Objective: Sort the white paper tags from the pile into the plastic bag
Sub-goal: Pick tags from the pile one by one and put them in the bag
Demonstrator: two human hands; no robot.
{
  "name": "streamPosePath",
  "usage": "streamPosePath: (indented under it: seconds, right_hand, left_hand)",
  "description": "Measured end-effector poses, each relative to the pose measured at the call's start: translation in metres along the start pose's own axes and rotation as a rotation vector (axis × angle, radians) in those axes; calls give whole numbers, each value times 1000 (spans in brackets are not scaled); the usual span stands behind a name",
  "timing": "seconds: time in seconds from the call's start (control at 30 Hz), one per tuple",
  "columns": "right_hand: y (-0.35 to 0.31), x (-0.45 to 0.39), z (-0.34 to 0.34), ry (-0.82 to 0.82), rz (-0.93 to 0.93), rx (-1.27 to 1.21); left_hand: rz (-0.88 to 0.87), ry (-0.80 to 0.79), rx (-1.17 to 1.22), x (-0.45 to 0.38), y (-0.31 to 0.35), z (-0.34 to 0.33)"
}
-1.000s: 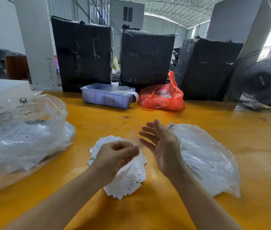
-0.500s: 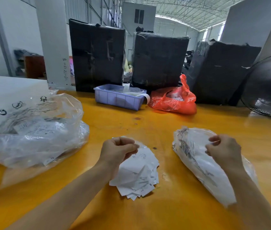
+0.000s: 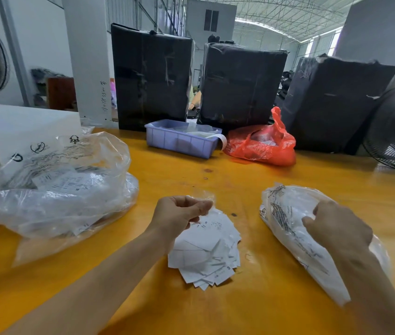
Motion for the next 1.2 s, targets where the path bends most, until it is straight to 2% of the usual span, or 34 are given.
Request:
streamPosePath:
  seconds: [0.03,0.1,0.17,0.2,0.23,0.27,0.33,0.37,0.43,0.53,0.6,0.73,0.87,0.97,1.1,1.13,1.2]
  right_hand:
    - [-2,2,1,4,19,-3]
    - [-9,5,17,183,107,-160]
    - [-23,24,40,419,325,-519]
    - [-30,33,46,415,429,-752]
    - [-42,40,45,261,506,-972]
    - [-59,49,38,-4,562,-1138]
    - [-92,73,15,-564,585,-1275]
    - [-100,82,3,-760,549,-1291]
    - [-104,91,-14,-1010,442,-1332]
    - [-101,90,-26,-1127,332,-1394]
    - [-100,87,-29,-1125,287,-1451]
    - [-97,83,-31,-1009,267,-1459]
    - [-100,86,-25,-811,409,-1245]
    - [-106,91,-24,-791,458,-1209]
    - [-107,88,-21,-723,390,-1280]
    - [-103,83,-19,-644,366,-1303]
    - [-98,77,-13,-415,426,-1172]
  left_hand:
    - [1,-7,-9,0,1,0]
    - [-2,-23,-18,1,3,-2]
    - [-16,-51,-18,2,5,-4]
    - [-26,-77,-12,3,6,-6]
    - [-37,-108,-6,3,6,-9]
    - [-46,-142,-3,4,7,-12]
    - [-69,-212,-11,5,9,-17]
    - [-84,-241,-12,6,10,-19]
    - [-108,-266,-7,5,11,-21]
    - [-120,-222,-17,3,10,-16]
    - [-120,-184,-23,1,8,-13]
    - [-165,-186,-115,-2,7,-11]
    - [-169,-309,-87,0,8,-17]
    - [-149,-336,-114,1,8,-17]
    - [-139,-236,-166,-6,7,-6]
    - [-134,-184,-163,-8,7,0]
    - [-120,-76,-117,-13,6,12]
Point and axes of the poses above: each hand's wrist, its own x-axis away from the middle knuckle, its own z-axis out of the back of the hand, y = z × x, the point moved 7 cm from there along -x, towards the middle knuckle, and after that the axes turned 8 degrees about -z, right-handed, at the moved point
